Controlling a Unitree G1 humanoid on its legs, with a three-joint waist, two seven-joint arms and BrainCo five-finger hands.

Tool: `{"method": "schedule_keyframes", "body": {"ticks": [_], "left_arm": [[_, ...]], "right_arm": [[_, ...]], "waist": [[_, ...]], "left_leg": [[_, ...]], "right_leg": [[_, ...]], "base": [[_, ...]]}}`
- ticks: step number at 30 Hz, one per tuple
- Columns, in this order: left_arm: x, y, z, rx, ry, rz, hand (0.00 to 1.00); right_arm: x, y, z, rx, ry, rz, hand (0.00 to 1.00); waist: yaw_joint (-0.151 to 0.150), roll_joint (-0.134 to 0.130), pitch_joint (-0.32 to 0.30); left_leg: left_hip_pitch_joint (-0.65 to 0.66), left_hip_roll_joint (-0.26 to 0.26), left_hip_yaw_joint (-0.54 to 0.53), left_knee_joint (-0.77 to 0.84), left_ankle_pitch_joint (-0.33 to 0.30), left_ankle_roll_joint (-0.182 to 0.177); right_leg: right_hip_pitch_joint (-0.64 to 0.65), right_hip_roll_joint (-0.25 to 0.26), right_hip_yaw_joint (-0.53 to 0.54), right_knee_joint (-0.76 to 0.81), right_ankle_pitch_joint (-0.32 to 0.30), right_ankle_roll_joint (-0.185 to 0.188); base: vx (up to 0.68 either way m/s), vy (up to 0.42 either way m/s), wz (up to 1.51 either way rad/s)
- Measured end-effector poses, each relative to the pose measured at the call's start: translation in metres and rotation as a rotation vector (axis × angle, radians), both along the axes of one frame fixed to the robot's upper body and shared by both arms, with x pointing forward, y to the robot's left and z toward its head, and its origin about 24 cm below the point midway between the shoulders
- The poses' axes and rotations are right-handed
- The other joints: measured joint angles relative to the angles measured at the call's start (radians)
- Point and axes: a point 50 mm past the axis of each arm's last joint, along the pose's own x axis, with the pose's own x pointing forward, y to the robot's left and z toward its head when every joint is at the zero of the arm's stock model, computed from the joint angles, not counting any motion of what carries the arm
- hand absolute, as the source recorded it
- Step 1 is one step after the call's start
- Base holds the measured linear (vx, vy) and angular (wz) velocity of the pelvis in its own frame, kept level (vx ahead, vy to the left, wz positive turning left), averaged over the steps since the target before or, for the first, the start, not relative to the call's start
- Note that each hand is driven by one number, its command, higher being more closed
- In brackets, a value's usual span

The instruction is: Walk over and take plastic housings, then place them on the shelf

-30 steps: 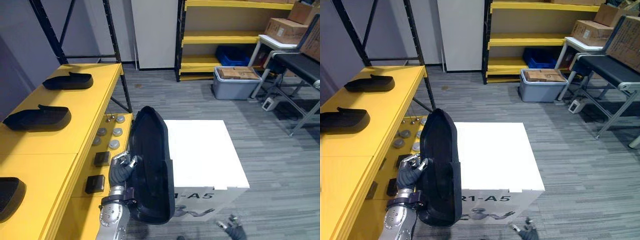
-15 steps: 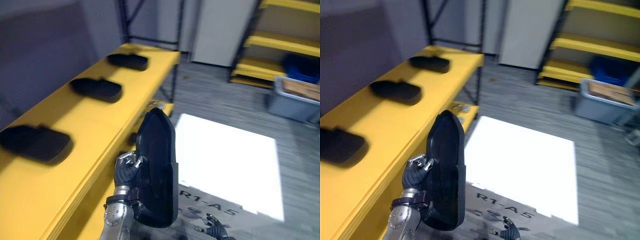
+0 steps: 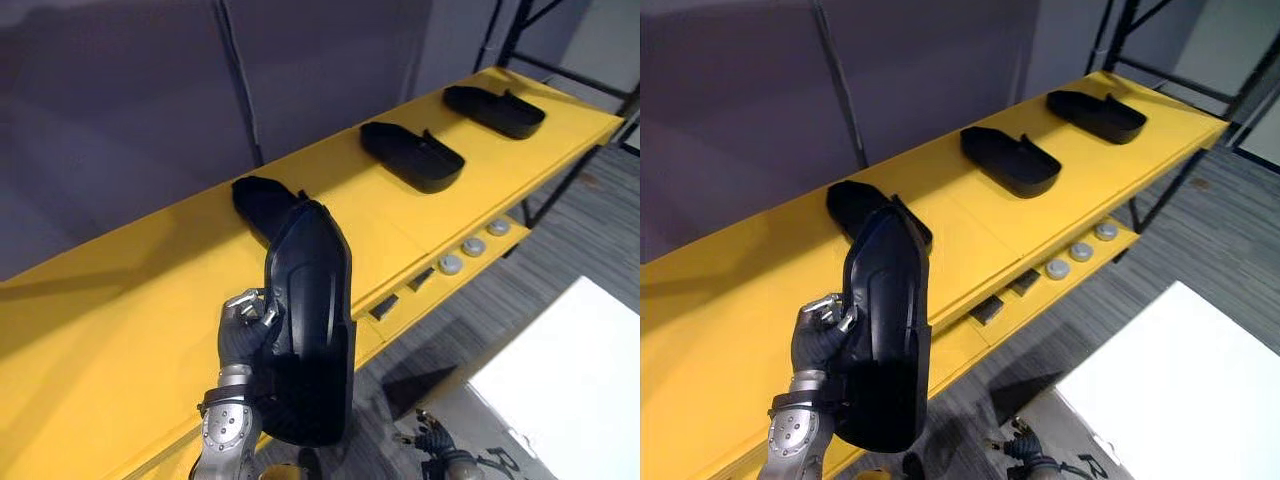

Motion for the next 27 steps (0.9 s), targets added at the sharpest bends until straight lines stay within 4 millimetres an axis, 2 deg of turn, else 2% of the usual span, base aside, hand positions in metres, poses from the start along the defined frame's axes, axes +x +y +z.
{"method": "schedule_keyframes", "body": {"ticks": [1, 2, 4, 6, 7, 8, 9, 12, 14, 17, 20, 22, 23, 24, 25, 26, 27], "left_arm": [[0.000, 0.000, 0.001, 0.008, -0.007, 0.007, 1.00], [0.001, 0.001, 0.002, 0.012, -0.013, 0.020, 1.00], [0.001, 0.001, 0.002, 0.010, -0.015, 0.031, 1.00], [0.004, -0.004, -0.001, 0.010, -0.007, 0.028, 1.00], [0.005, -0.005, -0.001, 0.008, -0.007, 0.024, 1.00], [0.004, -0.008, -0.001, 0.007, -0.008, 0.015, 1.00], [0.004, -0.009, 0.001, 0.012, -0.014, 0.013, 1.00], [0.000, -0.010, 0.000, -0.004, -0.007, 0.027, 1.00], [-0.001, -0.009, -0.001, -0.002, -0.005, 0.031, 1.00], [-0.003, -0.007, -0.002, -0.001, 0.000, 0.039, 1.00], [-0.005, -0.003, 0.004, 0.000, -0.024, 0.058, 1.00], [-0.006, 0.005, 0.005, 0.004, -0.026, 0.098, 1.00], [-0.006, 0.011, 0.005, 0.008, -0.027, 0.130, 1.00], [-0.006, 0.012, 0.006, 0.004, -0.030, 0.141, 1.00], [-0.007, 0.012, 0.006, -0.001, -0.030, 0.148, 1.00], [-0.007, 0.013, 0.006, -0.008, -0.032, 0.152, 1.00], [-0.006, 0.010, 0.006, -0.012, -0.037, 0.143, 1.00]], "right_arm": [[-0.001, 0.001, 0.000, 0.004, 0.001, -0.005, 0.00], [-0.002, 0.001, -0.001, 0.006, 0.005, -0.006, 0.00], [-0.009, 0.000, -0.003, 0.005, 0.022, -0.013, 0.00], [-0.018, -0.001, -0.004, 0.014, 0.022, -0.053, 0.00], [-0.018, -0.001, -0.003, 0.011, 0.013, -0.056, 0.00], [-0.021, -0.001, -0.002, 0.011, 0.007, -0.061, 0.00], [-0.024, 0.003, -0.001, 0.022, 0.004, -0.072, 0.00], [-0.028, 0.003, 0.002, 0.018, -0.019, -0.087, 0.00], [-0.028, 0.006, 0.003, 0.026, -0.025, -0.090, 0.00], [-0.032, 0.010, 0.003, 0.038, -0.024, -0.100, 0.00], [-0.037, 0.020, 0.001, 0.067, -0.013, -0.108, 0.00], [-0.033, 0.021, 0.002, 0.069, -0.023, -0.106, 0.00], [-0.031, 0.019, 0.003, 0.062, -0.030, -0.109, 0.00], [-0.028, 0.016, 0.004, 0.047, -0.037, -0.110, 0.00], [-0.027, 0.012, 0.005, 0.035, -0.039, -0.110, 0.00], [-0.027, 0.006, 0.005, 0.014, -0.041, -0.108, 0.00], [-0.028, 0.001, 0.004, -0.004, -0.030, -0.107, 0.00]], "waist": [[-0.005, 0.004, 0.003], [-0.018, 0.002, 0.006], [-0.020, 0.001, 0.007], [-0.027, -0.001, 0.007], [-0.030, -0.003, 0.006], [-0.030, -0.012, 0.003], [-0.026, -0.040, -0.002], [0.004, -0.019, -0.031], [0.014, -0.023, -0.045], [0.030, -0.027, -0.056], [0.037, -0.050, -0.052], [0.048, -0.056, -0.049], [0.046, -0.079, -0.040], [0.043, -0.080, -0.037], [0.041, -0.079, -0.038], [0.029, -0.078, -0.041], [0.018, -0.074, -0.055]], "left_leg": [[0.004, -0.002, -0.019, -0.007, -0.001, 0.001], [0.013, -0.008, -0.063, -0.020, -0.001, 0.001], [0.030, -0.021, -0.114, -0.038, 0.001, -0.005], [0.040, -0.036, -0.183, -0.038, 0.005, -0.018], [0.039, -0.039, -0.201, -0.028, 0.003, -0.024], [0.031, -0.048, -0.228, -0.003, -0.005, -0.037], [0.023, -0.062, -0.248, 0.031, -0.029, -0.060], [0.018, 0.012, -0.204, 0.050, -0.045, -0.085], [0.024, 0.031, -0.193, 0.042, -0.047, -0.090], [0.021, 0.030, -0.205, 0.038, -0.044, -0.093], [-0.003, 0.014, -0.233, 0.055, -0.035, -0.099], [-0.022, 0.007, -0.228, 0.078, -0.030, -0.106], [-0.032, 0.005, -0.194, 0.111, -0.057, -0.092], [-0.052, 0.070, -0.115, 0.233, -0.101, -0.078], [-0.050, 0.110, -0.092, 0.276, -0.110, -0.089], [-0.032, 0.183, -0.070, 0.311, -0.115, -0.098], [-0.014, 0.234, -0.073, 0.296, -0.112, -0.102]], "right_leg": [[-0.019, 0.022, 0.078, 0.014, -0.048, 0.011], [-0.046, 0.086, 0.206, 0.013, -0.127, 0.015], [-0.103, 0.172, 0.365, -0.006, -0.188, 0.013], [-0.167, 0.259, 0.553, -0.027, -0.194, 0.015], [-0.177, 0.271, 0.590, -0.043, -0.193, 0.016], [-0.175, 0.269, 0.605, -0.101, -0.166, 0.004], [-0.162, 0.247, 0.588, -0.141, -0.119, 0.049], [-0.113, 0.292, 0.535, -0.212, -0.104, 0.025], [-0.087, 0.309, 0.522, -0.246, -0.094, 0.017], [-0.060, 0.310, 0.506, -0.281, -0.083, 0.023], [-0.057, 0.294, 0.462, -0.288, -0.083, 0.024], [-0.065, 0.281, 0.457, -0.276, -0.083, 0.024], [-0.070, 0.246, 0.446, -0.273, -0.081, 0.026], [-0.074, 0.226, 0.427, -0.265, -0.081, 0.027], [-0.072, 0.217, 0.421, -0.263, -0.080, 0.027], [-0.062, 0.195, 0.400, -0.262, -0.079, 0.030], [-0.070, 0.174, 0.387, -0.268, -0.072, 0.048]], "base": [[0.13, 0.040, 0.91], [0.09, -0.043, 0.83], [0.08, -0.065, 0.88], [0.11, -0.141, 1.01], [0.08, -0.156, 0.91], [0.08, -0.246, 0.92], [0.12, -0.290, 0.93], [0.09, -0.191, 0.37], [0.09, -0.131, 0.12], [0.06, -0.017, 0.17], [0.03, 0.044, 0.37], [-0.04, 0.065, 0.19], [-0.07, 0.119, 0.27], [-0.10, 0.161, 0.31], [-0.08, 0.214, 0.42], [-0.08, 0.278, 0.42], [-0.03, 0.306, 0.44]]}}
